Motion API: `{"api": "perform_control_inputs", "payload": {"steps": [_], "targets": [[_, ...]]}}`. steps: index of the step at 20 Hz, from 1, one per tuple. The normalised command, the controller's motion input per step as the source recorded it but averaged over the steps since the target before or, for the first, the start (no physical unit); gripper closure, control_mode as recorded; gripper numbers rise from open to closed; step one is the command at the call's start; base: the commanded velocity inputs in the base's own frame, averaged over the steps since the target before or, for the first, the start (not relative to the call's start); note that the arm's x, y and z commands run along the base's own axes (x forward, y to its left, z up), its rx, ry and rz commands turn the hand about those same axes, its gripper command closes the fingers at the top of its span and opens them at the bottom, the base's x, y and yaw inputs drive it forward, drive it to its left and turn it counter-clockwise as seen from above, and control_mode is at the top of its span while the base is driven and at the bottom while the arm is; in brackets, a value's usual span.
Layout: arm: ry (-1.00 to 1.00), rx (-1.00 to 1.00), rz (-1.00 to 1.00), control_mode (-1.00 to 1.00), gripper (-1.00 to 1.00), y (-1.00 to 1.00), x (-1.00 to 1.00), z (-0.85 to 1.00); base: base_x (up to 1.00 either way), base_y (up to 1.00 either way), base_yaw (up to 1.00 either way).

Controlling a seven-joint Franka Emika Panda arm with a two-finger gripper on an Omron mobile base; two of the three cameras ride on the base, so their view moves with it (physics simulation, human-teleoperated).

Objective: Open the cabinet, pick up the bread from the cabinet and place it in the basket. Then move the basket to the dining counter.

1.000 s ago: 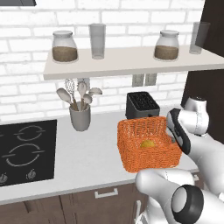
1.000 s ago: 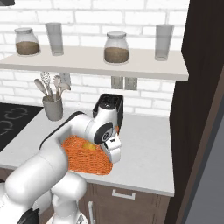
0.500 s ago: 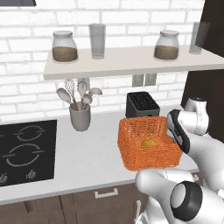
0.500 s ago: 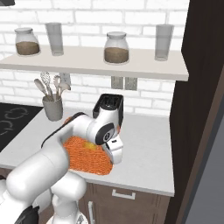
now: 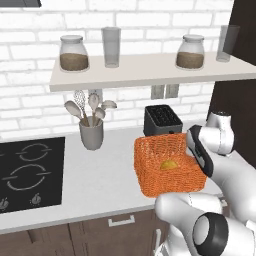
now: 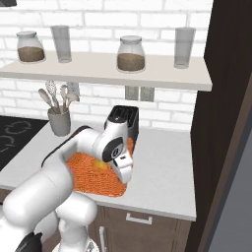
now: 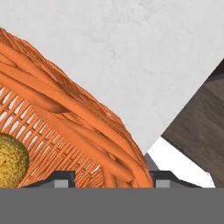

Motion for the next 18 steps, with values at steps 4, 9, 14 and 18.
{"api": "perform_control_inputs", "payload": {"steps": [4, 9, 14, 18], "targets": [[-0.01, 0.0, 0.0, -1.0, 1.0, 0.3, 0.0, -0.17, 0.0, 0.0, 0.0], [0.0, 0.04, 0.0, -1.0, 1.0, 0.14, 0.0, -0.18, 0.0, 0.0, 0.0], [-0.05, 0.0, 0.0, -1.0, 1.0, 0.2, -0.24, 0.02, 0.0, 0.0, 0.0], [-0.12, 0.0, 0.02, -1.0, 1.0, 0.18, -0.59, 0.48, 0.0, 0.0, 0.0]]}}
